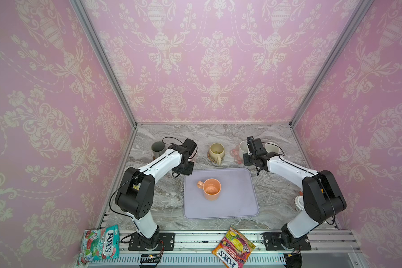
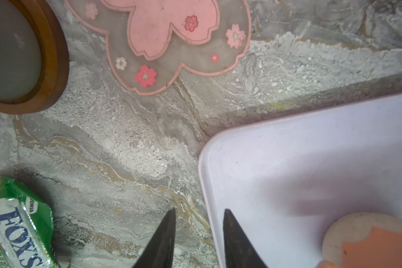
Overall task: Place cups on coasters
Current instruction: Place the cup on the coaster.
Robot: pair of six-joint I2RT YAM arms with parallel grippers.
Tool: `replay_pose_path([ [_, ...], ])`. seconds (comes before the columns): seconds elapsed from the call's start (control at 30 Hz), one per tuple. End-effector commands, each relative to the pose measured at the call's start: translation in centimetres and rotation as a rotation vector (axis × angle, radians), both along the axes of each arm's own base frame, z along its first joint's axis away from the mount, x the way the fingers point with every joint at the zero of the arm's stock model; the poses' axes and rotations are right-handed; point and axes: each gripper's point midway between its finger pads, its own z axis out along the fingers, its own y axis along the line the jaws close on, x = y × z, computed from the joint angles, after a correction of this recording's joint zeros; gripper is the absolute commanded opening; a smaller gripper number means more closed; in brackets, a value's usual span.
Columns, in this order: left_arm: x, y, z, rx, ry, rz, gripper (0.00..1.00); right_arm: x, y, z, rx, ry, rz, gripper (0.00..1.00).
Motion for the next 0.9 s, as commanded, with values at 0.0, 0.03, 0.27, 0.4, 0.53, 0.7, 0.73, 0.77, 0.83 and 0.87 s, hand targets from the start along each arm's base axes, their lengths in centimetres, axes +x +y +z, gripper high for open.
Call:
replay_pose_path([
  [0.0, 0.6, -0.2, 0.1, -0.015, 0.006, -0.002, 0.37, 3.2, 1.0, 3.6, 0.04, -0.144, 0.009, 0.0],
  [0.03, 0.6, -0.2, 0.0, -0.015, 0.008, -0.003, 0.37, 3.3, 1.0, 3.5, 0.04, -0.143, 0.008, 0.0],
  [0.27, 0.7, -0.2, -0.1, -0.014, 0.011, -0.001, 0.36, 3.9, 0.9, 2.7, 0.037, -0.129, 0.004, 0.0],
  [0.4, 0.9, -0.2, -0.1, -0.014, 0.01, 0.001, 0.37, 4.0, 0.8, 2.3, 0.033, -0.119, -0.001, 0.0],
  [0.53, 1.0, -0.3, -0.1, -0.016, 0.012, 0.0, 0.37, 3.8, 0.5, 1.9, 0.021, -0.105, -0.006, 0.0],
  [0.7, 1.0, -0.4, -0.2, -0.018, 0.014, -0.001, 0.36, 3.5, 0.2, 1.1, 0.006, -0.079, -0.018, 0.0],
  [0.73, 1.0, -0.4, -0.1, -0.02, 0.013, -0.001, 0.37, 3.4, 0.1, 1.0, 0.004, -0.071, -0.023, 0.0],
  [0.77, 1.0, -0.4, 0.0, -0.019, 0.012, -0.002, 0.37, 3.3, 0.1, 0.8, 0.004, -0.063, -0.026, 0.0],
  [0.83, 1.0, -0.4, 0.1, -0.02, 0.01, -0.004, 0.37, 3.1, 0.1, 0.5, 0.006, -0.047, -0.025, 0.02],
  [0.87, 1.0, -0.3, 0.1, -0.018, 0.009, -0.004, 0.37, 3.0, 0.2, 0.5, 0.009, -0.04, -0.025, 0.04],
])
